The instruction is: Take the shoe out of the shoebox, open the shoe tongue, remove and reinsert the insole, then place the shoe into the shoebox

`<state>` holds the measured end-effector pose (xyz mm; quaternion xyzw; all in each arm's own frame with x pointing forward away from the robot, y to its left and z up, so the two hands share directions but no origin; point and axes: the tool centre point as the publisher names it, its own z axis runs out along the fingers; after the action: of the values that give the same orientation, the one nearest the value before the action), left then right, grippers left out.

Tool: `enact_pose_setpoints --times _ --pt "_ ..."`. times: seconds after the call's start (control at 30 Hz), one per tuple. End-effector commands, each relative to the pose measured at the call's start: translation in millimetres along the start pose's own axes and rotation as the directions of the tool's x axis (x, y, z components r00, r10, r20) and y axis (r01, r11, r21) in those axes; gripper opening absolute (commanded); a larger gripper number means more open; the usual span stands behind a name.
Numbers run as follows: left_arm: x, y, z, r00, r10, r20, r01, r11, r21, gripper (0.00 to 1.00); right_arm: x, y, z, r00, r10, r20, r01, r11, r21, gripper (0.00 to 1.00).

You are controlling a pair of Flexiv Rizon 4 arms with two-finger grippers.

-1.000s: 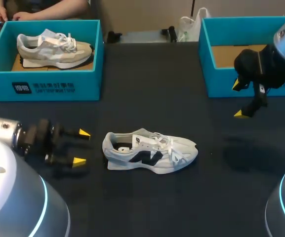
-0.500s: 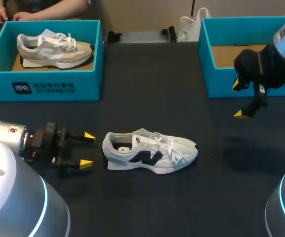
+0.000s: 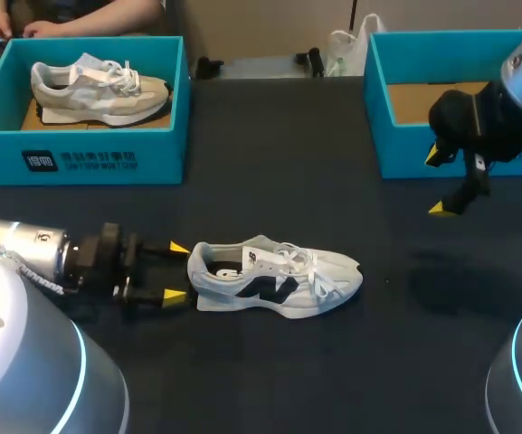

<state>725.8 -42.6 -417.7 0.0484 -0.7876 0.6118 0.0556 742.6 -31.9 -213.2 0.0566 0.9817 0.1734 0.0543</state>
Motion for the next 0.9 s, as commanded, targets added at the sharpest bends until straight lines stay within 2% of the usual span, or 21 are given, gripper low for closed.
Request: enact_pose_setpoints --times 0.03,0.9 --pt "1.6 1.7 4.9 1.0 -0.008 -0.004 0.008 1.0 -0.006 1.0 0.5 -0.5 1.0 1.0 0.0 0.002 0.0 1.0 0.001 1.0" --pt "7.5 -11.2 36.5 1.0 -0.012 -0.028 0.012 1.0 -0.004 1.0 0.5 -0.5 1.0 1.0 0.0 0.002 0.0 1.0 0.001 1.0"
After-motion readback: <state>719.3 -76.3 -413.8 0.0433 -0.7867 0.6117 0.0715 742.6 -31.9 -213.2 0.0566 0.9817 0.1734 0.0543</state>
